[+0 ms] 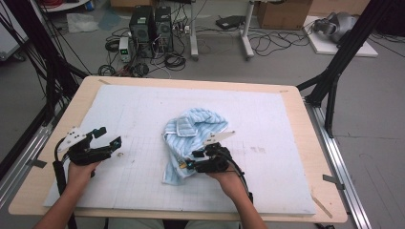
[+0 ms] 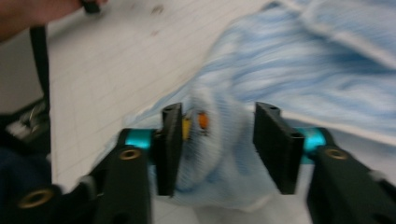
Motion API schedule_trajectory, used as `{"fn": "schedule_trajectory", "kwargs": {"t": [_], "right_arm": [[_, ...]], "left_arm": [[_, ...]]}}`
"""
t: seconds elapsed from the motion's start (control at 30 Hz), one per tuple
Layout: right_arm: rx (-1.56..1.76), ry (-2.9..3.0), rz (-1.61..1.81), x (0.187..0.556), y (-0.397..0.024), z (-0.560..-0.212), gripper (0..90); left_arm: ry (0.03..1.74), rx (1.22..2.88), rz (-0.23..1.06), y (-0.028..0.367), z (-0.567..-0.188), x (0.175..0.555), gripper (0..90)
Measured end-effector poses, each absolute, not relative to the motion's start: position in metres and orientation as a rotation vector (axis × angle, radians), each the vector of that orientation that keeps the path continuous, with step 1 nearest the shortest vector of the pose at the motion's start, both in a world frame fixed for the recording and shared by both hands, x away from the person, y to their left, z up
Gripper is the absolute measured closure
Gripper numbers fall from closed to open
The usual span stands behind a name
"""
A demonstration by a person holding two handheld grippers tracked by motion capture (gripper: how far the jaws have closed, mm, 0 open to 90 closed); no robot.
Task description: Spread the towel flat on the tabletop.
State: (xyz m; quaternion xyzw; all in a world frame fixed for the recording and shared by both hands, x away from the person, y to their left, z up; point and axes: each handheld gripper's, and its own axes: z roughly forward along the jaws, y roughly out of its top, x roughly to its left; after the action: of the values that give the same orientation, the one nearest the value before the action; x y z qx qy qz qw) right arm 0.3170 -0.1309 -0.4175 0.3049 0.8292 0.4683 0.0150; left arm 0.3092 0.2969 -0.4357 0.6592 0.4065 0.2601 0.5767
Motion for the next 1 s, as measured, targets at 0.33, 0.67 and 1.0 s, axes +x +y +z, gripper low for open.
{"fn": "schedule_trajectory", "kwargs": {"t": [0.33,0.67,1.0], "right_arm": [[1.113,2.297,1.45,0.323,-0.18,-0.408,37.4],[1.157,2.261,1.348,0.326,-0.2,-0.412,35.3],[1.204,2.232,1.352,0.327,-0.214,-0.415,35.6]], "left_arm": [[0.946,1.595,0.474,0.278,-0.422,0.324,18.4],[0.824,1.726,0.329,0.215,-0.407,0.365,23.2],[0.81,1.8,0.219,0.149,-0.421,0.395,27.4]]}}
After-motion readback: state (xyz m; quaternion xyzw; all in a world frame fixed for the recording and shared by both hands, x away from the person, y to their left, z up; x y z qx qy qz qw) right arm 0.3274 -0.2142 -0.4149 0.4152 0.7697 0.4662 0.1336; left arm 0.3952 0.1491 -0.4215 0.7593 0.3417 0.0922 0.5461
